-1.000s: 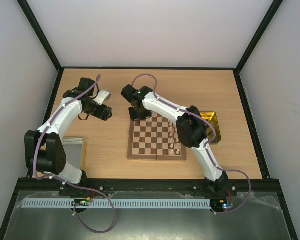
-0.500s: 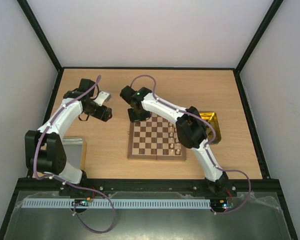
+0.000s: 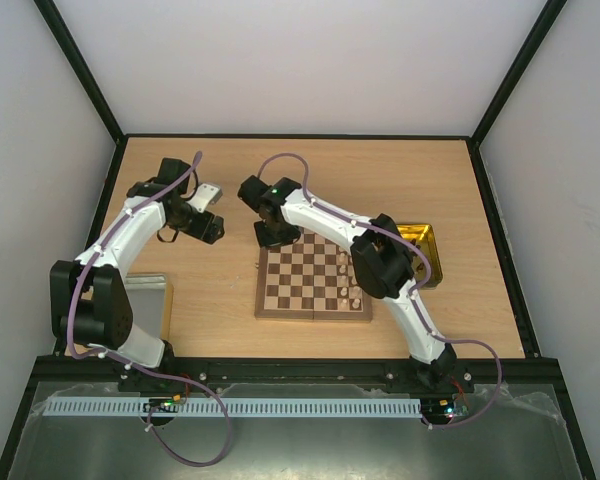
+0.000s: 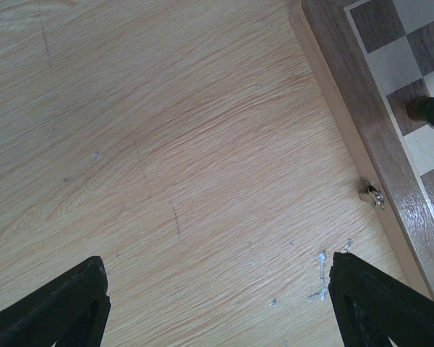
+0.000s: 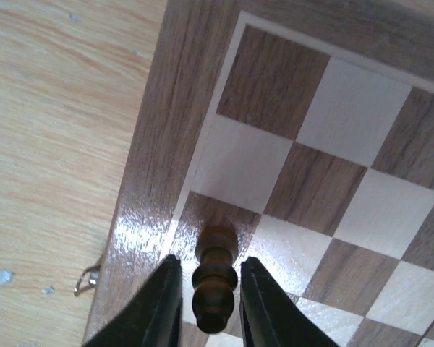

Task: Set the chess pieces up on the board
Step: Place the chess piece on the chessboard, then pick up the chess piece from the storage box.

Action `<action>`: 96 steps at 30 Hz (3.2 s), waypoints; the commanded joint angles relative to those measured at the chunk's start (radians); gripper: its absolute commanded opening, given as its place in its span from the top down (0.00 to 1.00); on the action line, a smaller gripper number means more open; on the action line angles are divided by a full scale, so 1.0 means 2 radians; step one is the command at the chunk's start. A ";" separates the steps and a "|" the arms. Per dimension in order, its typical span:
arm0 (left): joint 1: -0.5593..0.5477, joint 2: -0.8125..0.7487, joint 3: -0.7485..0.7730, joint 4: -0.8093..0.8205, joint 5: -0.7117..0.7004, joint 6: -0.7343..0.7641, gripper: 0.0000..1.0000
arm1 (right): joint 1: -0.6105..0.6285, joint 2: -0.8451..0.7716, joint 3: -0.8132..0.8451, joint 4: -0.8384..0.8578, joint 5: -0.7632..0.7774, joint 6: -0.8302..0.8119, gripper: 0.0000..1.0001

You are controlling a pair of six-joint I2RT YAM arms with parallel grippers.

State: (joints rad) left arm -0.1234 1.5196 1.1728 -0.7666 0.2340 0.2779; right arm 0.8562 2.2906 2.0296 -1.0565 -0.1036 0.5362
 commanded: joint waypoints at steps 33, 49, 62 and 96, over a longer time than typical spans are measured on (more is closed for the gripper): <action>0.002 -0.009 -0.013 0.002 -0.001 -0.006 0.17 | 0.005 -0.008 0.003 -0.011 -0.023 -0.003 0.67; 0.002 -0.009 -0.020 0.005 -0.005 -0.004 0.17 | 0.004 0.001 0.008 -0.012 -0.016 -0.002 0.68; 0.000 -0.003 -0.027 0.007 0.002 -0.005 0.17 | 0.003 -0.008 0.018 -0.014 -0.011 -0.004 0.44; -0.001 0.012 -0.008 -0.003 0.009 -0.013 0.17 | -0.306 -0.325 -0.399 0.077 0.069 0.018 0.60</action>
State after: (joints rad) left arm -0.1238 1.5242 1.1286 -0.7502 0.2352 0.2607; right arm 0.2604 1.6512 1.2457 -0.9455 0.0212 0.5850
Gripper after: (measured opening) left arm 0.830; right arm 0.404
